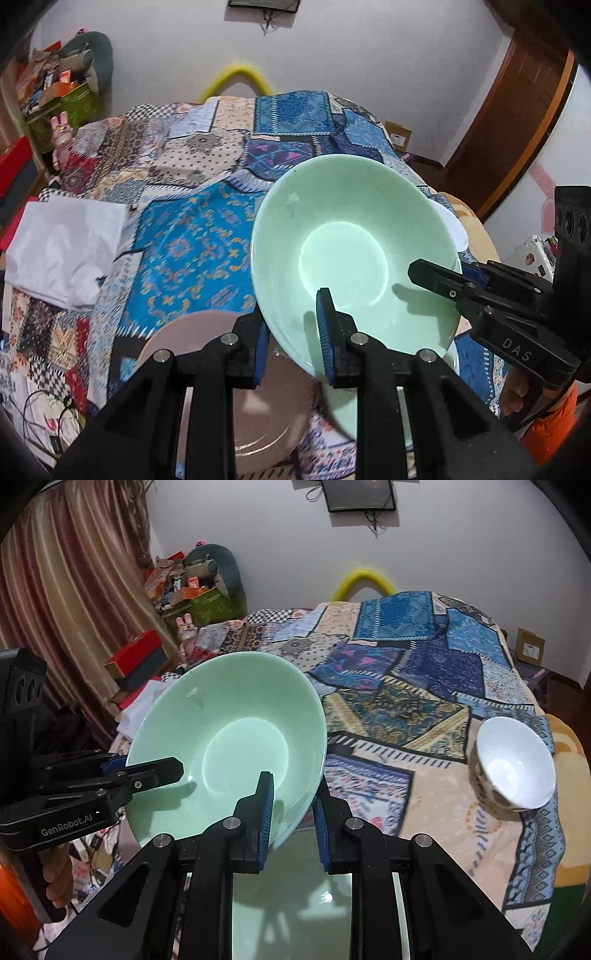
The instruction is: Organize plates and bowls
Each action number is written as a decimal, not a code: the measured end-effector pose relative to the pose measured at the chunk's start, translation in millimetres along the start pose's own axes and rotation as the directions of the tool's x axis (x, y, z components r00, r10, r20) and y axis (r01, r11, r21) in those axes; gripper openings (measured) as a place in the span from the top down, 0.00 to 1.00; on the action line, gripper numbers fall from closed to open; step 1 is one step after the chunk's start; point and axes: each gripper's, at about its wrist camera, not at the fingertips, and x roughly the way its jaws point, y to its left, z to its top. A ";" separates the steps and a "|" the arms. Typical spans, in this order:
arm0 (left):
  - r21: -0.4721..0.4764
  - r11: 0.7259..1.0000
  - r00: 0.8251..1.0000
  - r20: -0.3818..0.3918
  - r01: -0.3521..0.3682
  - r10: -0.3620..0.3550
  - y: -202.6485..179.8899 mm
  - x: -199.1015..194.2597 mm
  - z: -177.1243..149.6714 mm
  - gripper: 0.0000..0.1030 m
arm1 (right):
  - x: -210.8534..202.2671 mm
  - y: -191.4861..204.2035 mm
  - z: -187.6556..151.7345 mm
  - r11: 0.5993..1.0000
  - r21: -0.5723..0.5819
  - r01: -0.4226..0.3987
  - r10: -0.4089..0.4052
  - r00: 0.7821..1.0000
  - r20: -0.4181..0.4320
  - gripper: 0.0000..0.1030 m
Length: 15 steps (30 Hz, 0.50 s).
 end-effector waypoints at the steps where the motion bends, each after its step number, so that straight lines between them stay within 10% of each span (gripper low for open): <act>1: -0.008 1.000 1.000 0.002 -0.004 0.005 5.5 -4.4 -4.3 0.77 | 0.4 3.7 -1.3 1.000 -0.003 -0.005 0.005 1.000 -0.001 0.82; 15: -0.108 0.993 0.999 -0.028 -0.046 0.043 68.0 -25.7 -54.4 0.77 | 29.3 62.8 -26.4 0.996 -0.041 -0.078 0.075 0.995 -0.061 0.82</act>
